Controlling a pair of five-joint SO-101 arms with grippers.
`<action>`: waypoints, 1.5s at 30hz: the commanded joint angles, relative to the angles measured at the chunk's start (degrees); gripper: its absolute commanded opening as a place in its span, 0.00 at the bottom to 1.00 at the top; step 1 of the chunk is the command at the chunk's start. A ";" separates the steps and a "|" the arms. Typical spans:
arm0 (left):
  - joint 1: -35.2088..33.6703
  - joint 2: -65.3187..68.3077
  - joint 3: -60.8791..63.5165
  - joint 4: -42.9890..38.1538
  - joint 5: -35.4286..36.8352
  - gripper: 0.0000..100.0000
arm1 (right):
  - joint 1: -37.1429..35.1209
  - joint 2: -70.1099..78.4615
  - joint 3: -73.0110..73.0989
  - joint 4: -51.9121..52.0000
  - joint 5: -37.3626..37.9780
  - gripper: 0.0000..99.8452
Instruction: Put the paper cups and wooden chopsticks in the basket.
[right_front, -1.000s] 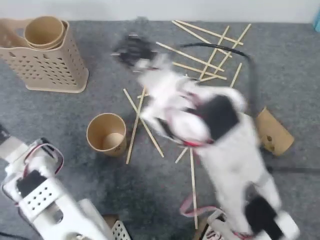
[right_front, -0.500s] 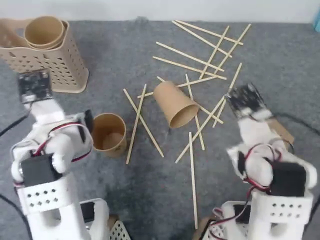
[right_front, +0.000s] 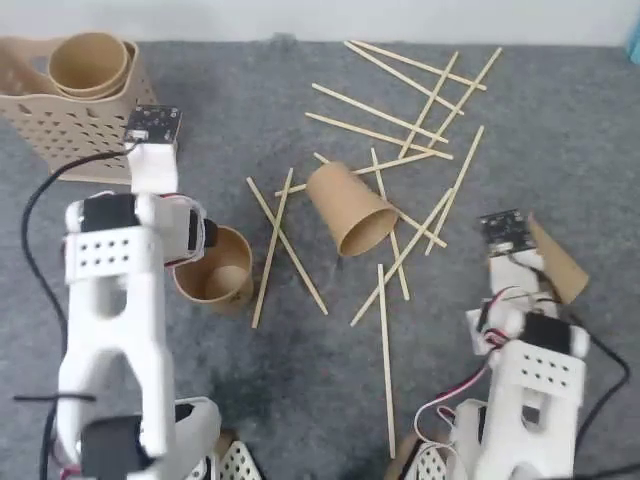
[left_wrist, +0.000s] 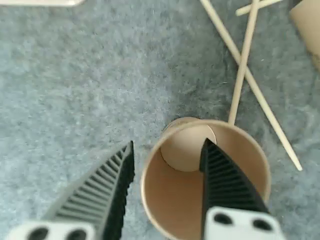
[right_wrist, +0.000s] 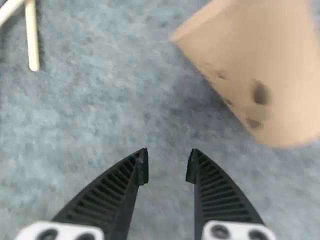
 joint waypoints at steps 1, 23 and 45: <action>0.26 3.25 -2.33 -2.29 -0.70 0.20 | -2.77 2.15 3.43 -8.84 -4.75 0.14; -4.92 5.45 -17.36 5.10 7.91 0.01 | -0.04 1.98 3.43 -8.22 -4.22 0.14; -8.70 14.07 -66.51 -0.53 31.65 0.01 | -0.22 2.15 3.52 -8.04 -4.22 0.14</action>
